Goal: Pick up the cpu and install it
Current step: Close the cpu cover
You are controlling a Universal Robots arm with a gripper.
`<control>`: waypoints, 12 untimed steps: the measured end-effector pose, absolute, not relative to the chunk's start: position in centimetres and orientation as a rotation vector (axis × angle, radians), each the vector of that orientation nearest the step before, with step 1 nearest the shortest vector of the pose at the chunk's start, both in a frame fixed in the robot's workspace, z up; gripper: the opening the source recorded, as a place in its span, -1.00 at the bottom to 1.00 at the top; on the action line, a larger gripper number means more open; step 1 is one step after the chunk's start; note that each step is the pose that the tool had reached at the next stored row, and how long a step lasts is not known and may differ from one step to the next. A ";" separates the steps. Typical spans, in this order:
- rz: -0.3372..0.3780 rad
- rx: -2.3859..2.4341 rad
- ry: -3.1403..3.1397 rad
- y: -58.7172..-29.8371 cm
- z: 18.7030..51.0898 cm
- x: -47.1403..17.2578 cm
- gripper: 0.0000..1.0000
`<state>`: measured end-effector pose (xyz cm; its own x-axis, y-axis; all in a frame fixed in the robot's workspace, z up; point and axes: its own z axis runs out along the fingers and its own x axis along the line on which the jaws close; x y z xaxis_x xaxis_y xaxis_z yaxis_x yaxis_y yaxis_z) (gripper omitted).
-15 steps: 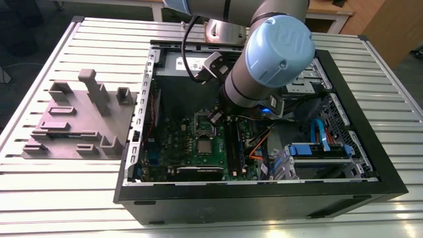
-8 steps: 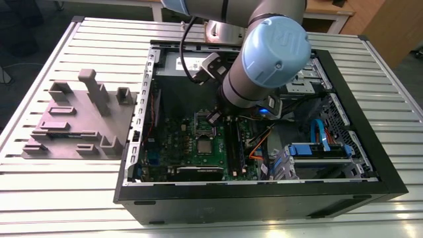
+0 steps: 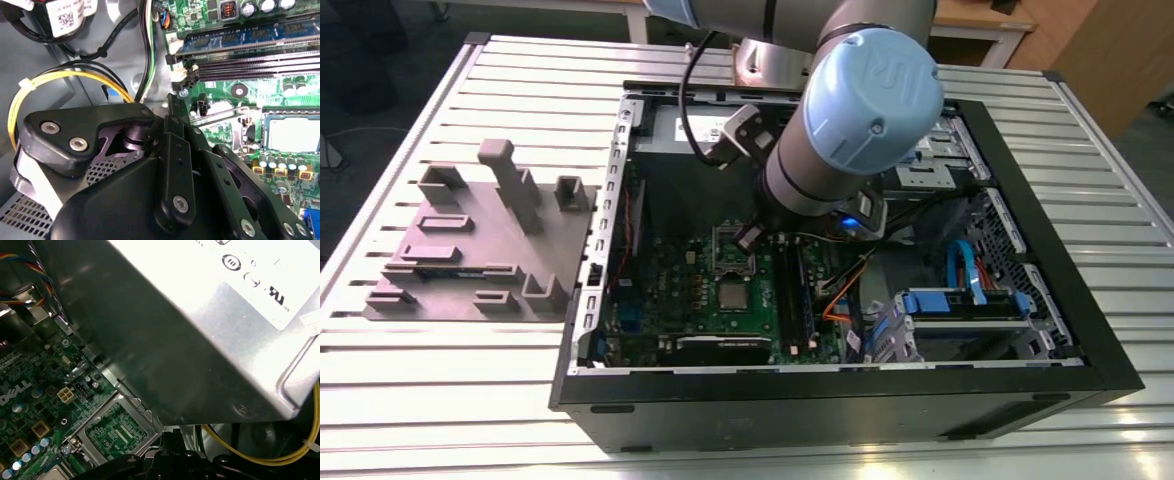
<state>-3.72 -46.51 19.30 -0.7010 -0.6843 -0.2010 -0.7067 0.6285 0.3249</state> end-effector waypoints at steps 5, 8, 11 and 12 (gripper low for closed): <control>0.590 -1.190 2.784 -46.5 19.5 -3.8 -0.79; 0.581 -1.191 2.789 -46.5 19.6 -3.8 -0.79; 0.572 -1.193 2.795 -46.5 19.7 -3.8 -0.79; 0.569 -1.193 2.796 -46.5 19.7 -3.8 -0.79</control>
<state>-3.80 -46.50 19.73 -0.7015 -0.6881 -0.1858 -0.7059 0.6349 0.3140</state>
